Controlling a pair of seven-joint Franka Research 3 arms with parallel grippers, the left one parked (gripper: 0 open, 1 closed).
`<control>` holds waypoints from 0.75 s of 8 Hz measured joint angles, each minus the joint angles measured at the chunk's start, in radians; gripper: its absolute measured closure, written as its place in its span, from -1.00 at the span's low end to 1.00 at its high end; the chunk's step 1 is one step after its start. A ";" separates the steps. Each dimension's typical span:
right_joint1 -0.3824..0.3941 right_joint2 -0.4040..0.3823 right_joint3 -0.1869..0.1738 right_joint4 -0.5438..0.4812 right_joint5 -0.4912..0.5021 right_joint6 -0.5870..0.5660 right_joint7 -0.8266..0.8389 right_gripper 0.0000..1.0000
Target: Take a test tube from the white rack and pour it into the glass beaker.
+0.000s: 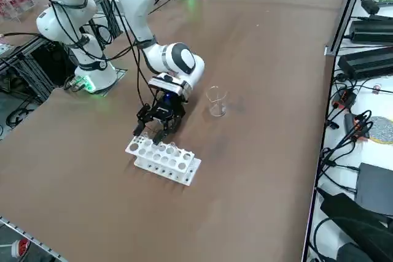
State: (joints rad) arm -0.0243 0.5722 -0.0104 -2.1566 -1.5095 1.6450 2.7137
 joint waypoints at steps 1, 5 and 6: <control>0.000 0.000 -0.003 0.000 -0.014 0.000 0.002 -0.66; 0.000 0.021 -0.009 0.014 -0.034 -0.002 0.004 -0.12; 0.000 0.029 -0.011 0.016 -0.035 -0.002 0.004 -0.08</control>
State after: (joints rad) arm -0.0243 0.6010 -0.0212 -2.1407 -1.5441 1.6426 2.7178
